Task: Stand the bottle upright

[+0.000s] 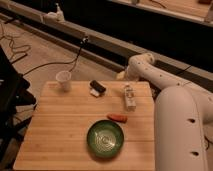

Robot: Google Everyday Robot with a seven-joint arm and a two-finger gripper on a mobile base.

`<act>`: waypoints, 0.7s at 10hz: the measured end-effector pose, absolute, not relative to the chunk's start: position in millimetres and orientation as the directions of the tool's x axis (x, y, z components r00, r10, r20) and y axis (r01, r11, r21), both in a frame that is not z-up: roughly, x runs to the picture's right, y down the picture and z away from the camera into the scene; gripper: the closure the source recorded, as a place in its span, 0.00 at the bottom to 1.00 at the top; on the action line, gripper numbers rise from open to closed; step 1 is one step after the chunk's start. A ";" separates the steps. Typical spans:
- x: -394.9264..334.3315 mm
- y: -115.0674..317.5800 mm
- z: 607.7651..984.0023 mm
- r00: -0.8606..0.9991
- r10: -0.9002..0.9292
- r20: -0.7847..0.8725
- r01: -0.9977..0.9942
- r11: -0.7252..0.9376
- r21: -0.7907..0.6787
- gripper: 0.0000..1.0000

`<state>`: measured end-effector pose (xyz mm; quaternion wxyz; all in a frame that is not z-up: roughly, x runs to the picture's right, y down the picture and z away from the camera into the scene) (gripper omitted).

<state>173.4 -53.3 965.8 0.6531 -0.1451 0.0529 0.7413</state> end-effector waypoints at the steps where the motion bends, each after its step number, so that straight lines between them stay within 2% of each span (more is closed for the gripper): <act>1: 175.9 -49.7 968.0 -0.105 0.950 -0.293 -0.984 -0.143 -0.111 0.20; 7: 181.5 -24.4 987.7 -0.106 0.927 -0.360 -0.982 -0.155 -0.111 0.20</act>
